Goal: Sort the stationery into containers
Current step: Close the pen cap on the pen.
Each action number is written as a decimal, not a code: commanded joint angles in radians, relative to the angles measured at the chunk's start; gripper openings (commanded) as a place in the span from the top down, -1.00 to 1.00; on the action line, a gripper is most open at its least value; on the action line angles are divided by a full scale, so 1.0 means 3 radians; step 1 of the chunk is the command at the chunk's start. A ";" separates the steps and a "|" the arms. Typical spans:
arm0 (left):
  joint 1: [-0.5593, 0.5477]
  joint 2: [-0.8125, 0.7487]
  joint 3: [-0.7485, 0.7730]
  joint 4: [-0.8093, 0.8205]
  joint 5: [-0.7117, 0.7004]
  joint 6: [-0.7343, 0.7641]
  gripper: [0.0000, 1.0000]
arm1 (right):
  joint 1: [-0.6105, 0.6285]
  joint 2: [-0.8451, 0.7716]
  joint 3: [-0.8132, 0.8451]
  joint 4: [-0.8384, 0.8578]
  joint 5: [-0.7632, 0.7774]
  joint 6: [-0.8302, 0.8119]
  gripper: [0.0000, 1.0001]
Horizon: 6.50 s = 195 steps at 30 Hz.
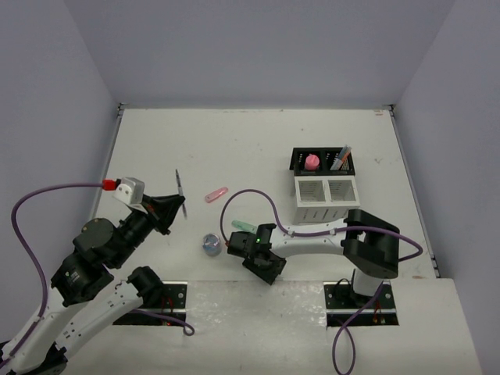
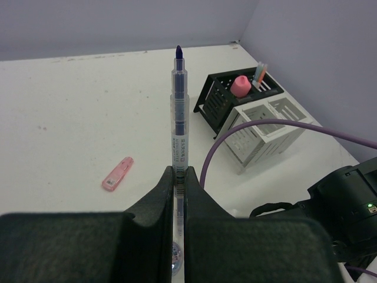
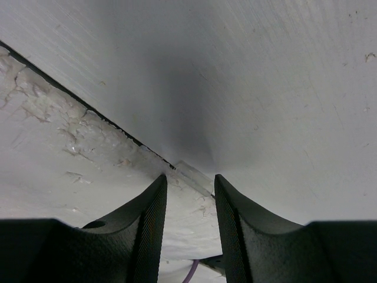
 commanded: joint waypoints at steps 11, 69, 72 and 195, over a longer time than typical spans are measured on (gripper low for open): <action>0.0013 0.0066 -0.0009 0.0067 0.0081 0.0110 1.00 | -0.0038 -0.0121 -0.0021 0.0001 0.0123 -0.0008 0.19; 0.0011 0.0277 -0.0170 0.0634 0.0421 -0.0318 1.00 | -0.0555 -0.1829 0.0115 0.0604 0.1649 0.0911 1.00; 0.0013 0.0342 -0.0369 0.1193 0.0661 -0.0555 1.00 | -0.0570 -0.2514 -0.0184 0.1639 0.1430 0.0834 1.00; -0.0217 0.1118 -0.0557 0.2500 0.2208 -0.0395 1.00 | -0.0570 -0.2752 -0.0178 0.2348 0.0087 0.0087 1.00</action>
